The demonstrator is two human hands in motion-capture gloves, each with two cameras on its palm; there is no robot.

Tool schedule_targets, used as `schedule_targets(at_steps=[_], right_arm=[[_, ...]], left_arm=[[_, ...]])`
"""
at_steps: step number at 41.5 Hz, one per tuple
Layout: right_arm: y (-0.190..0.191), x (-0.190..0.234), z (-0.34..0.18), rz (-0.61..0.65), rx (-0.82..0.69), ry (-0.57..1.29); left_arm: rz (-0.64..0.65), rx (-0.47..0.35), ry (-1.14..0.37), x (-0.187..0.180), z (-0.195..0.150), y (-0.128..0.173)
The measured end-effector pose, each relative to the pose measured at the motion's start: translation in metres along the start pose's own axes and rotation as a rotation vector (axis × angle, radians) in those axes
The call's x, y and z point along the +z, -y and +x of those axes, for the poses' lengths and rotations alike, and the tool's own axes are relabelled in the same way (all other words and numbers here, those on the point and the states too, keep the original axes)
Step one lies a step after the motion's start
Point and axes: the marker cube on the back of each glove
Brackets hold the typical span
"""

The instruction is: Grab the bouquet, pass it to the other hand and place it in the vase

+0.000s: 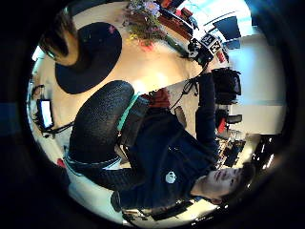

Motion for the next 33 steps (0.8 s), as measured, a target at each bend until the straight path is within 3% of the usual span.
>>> schedule_targets(at_steps=[4, 8, 14, 21, 28, 33], right_arm=[[0.005, 0.009, 0.001, 0.003, 0.035, 0.0], [0.007, 0.018, -0.002, -0.024, -0.023, 0.001], [0.014, 0.016, -0.002, 0.081, 0.012, 0.016], [0.01, 0.017, -0.002, 0.009, 0.124, 0.027], [0.004, 0.024, -0.015, -0.109, 0.106, -0.007], [0.01, 0.023, -0.02, 0.013, 0.168, -0.025]], left_arm=[[-0.02, -0.007, -0.005, 0.002, 0.0, -0.001], [-0.028, -0.007, -0.008, 0.002, 0.001, -0.002], [-0.026, -0.008, -0.001, 0.004, 0.0, -0.001], [-0.031, -0.004, 0.0, 0.009, 0.002, 0.001], [-0.027, 0.01, 0.011, 0.005, 0.007, -0.004], [-0.035, 0.012, 0.012, 0.006, 0.008, -0.004]])
